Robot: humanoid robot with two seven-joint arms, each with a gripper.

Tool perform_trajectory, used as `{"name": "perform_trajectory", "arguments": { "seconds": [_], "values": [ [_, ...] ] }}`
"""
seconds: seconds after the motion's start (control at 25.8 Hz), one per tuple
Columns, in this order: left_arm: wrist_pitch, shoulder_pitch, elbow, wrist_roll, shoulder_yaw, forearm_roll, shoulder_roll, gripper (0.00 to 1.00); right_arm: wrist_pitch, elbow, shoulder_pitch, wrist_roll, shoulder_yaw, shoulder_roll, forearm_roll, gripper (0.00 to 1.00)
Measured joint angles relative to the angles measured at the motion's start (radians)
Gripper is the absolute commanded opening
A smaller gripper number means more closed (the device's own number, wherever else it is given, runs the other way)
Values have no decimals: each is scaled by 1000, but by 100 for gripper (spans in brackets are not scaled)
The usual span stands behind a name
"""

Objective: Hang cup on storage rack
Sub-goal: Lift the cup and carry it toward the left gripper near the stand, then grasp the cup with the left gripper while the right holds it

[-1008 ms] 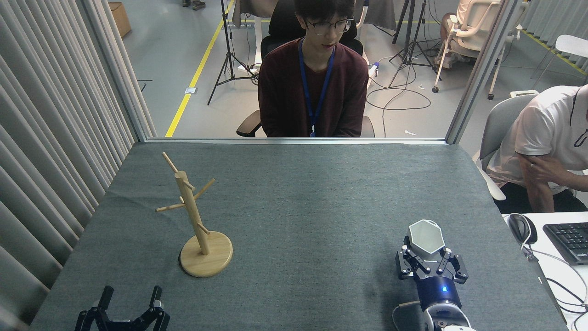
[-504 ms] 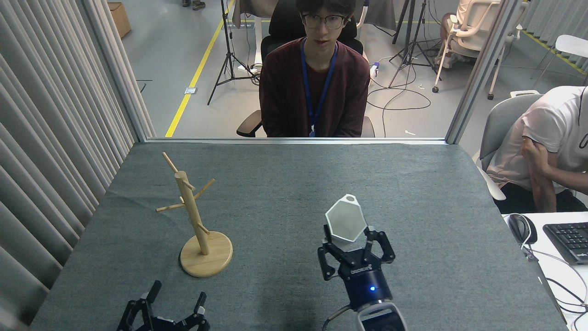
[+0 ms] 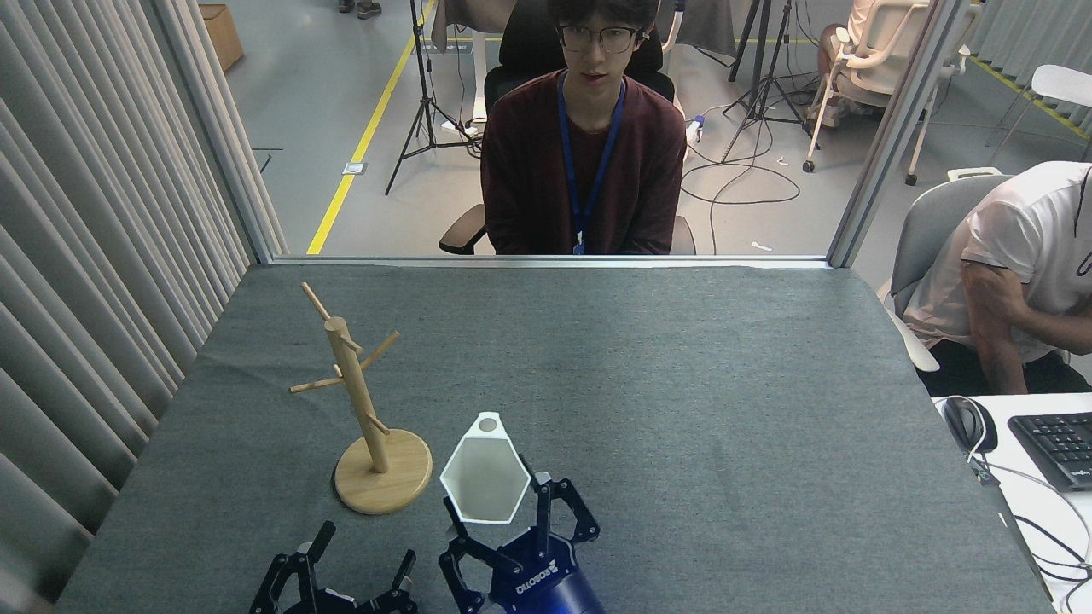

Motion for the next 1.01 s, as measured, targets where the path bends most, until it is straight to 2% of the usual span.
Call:
{"name": "perform_trajectory", "arguments": {
  "seconds": [1.01],
  "values": [
    [3,11,-55,0,-88,-22,-3,99,13,8,17,-6,123,23,21,58]
  ]
}}
